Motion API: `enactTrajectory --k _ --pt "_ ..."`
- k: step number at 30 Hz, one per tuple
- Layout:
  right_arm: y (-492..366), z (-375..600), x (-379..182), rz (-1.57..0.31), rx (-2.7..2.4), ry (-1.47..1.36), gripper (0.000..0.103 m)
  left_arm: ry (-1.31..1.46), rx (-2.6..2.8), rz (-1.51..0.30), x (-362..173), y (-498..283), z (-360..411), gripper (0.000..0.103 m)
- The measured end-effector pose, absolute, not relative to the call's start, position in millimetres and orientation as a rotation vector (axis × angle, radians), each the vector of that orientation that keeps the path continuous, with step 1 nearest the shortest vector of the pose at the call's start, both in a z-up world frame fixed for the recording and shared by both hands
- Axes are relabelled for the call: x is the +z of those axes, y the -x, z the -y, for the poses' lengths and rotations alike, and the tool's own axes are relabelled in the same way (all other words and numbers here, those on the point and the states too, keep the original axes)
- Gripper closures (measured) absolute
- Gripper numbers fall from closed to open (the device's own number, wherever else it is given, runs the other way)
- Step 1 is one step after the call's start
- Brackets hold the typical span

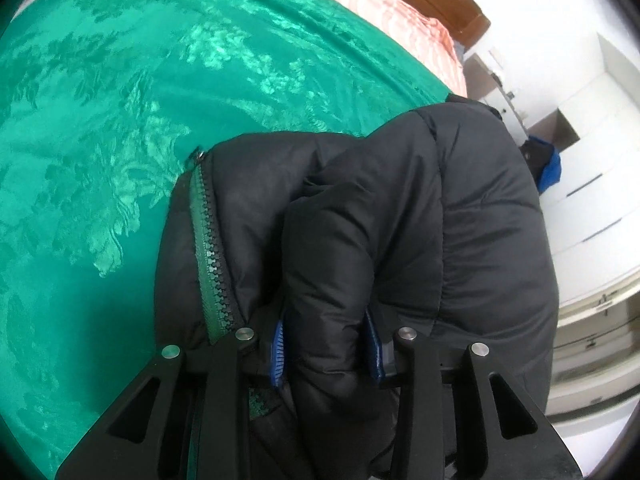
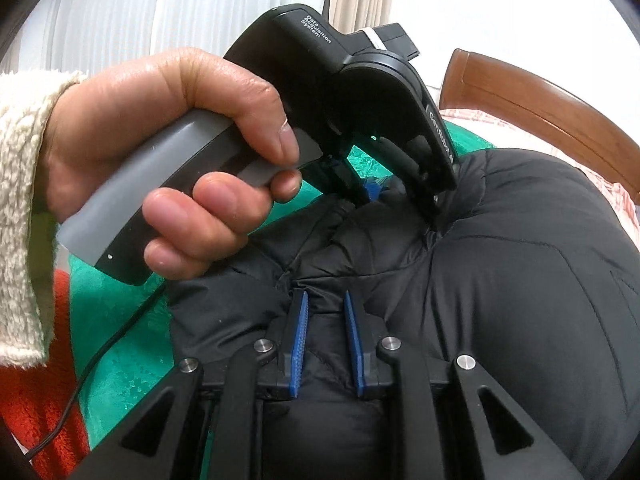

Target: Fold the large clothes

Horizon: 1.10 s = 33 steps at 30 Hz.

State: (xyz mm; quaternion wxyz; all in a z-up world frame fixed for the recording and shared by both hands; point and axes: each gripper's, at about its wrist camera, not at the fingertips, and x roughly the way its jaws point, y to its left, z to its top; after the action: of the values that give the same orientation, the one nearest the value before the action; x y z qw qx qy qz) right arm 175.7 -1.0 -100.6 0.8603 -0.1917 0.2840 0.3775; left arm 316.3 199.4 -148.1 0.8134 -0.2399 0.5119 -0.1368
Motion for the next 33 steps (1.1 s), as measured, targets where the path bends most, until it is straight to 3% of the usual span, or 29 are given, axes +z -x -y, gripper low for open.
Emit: enactTrajectory --k 7,9,11,13,20,22,33 --pt "-148 -14 -73 -0.569 0.713 0.484 0.080 0.451 -0.231 -1.117 -137 -319 -187 0.064" --pt "-134 -7 -59 -0.556 0.704 0.463 0.060 0.436 -0.232 -1.100 -132 -315 -186 0.062" --pt "-119 8 -46 -0.546 0.690 0.414 0.028 0.440 -0.241 -1.091 -128 -313 -187 0.057" --pt "-105 25 -37 -0.543 0.709 0.349 0.020 0.442 -0.245 -1.083 -123 -310 -188 0.052" --pt "-62 63 -41 -0.559 0.715 0.289 0.018 0.334 -0.257 -1.056 -93 -293 -176 0.021" --pt "-55 69 -43 -0.563 0.727 0.281 0.018 0.316 -0.273 -1.041 -86 -286 -173 0.017" --pt "-48 87 -53 -0.560 0.690 0.216 0.018 0.303 -0.333 -0.929 -43 -241 -176 0.015"
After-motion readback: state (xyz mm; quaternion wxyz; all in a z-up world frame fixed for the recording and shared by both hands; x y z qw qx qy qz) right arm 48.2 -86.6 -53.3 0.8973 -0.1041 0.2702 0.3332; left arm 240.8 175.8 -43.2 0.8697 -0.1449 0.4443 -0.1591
